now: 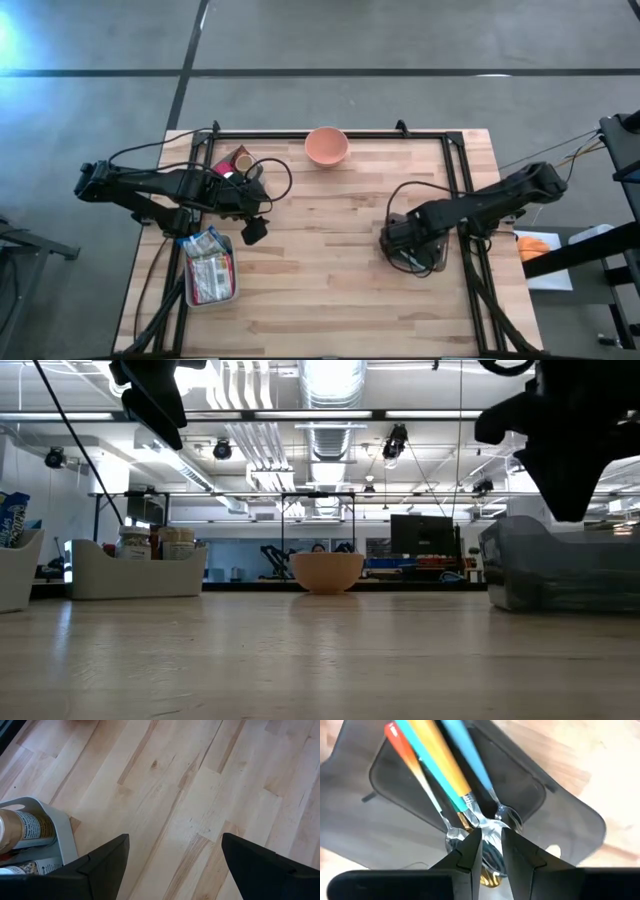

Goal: Pick & Place Food Item
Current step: Return to Home Position

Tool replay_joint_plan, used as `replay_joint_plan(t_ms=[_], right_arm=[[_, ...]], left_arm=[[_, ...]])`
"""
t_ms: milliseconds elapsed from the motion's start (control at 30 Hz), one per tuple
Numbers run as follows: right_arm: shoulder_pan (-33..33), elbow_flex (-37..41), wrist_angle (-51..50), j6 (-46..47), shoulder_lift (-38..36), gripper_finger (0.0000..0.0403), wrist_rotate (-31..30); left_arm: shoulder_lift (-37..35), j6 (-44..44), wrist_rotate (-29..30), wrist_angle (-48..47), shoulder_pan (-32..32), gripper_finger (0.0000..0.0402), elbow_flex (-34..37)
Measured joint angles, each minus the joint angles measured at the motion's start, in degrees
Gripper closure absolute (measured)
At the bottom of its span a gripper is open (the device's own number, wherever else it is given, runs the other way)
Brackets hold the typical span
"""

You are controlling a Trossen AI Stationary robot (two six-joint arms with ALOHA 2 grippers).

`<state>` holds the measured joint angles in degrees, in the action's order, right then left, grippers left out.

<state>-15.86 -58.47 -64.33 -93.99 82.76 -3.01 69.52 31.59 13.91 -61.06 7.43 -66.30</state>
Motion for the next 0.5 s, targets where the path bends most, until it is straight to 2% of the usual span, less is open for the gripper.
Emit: replay_joint_plan(t_ms=[233, 500], right_arm=[[0.02, -0.6, 1.96, 14.35, -2.45, 0.033, 3.42], [-0.11, -3.59, 11.42, 48.2, -4.43, 0.033, 5.16]], left_arm=[[0.0, 0.0, 0.0, 0.0, 0.01, 0.0078, 0.0], [0.0, 0.0, 0.0, -0.02, 0.01, 0.0078, 0.0]])
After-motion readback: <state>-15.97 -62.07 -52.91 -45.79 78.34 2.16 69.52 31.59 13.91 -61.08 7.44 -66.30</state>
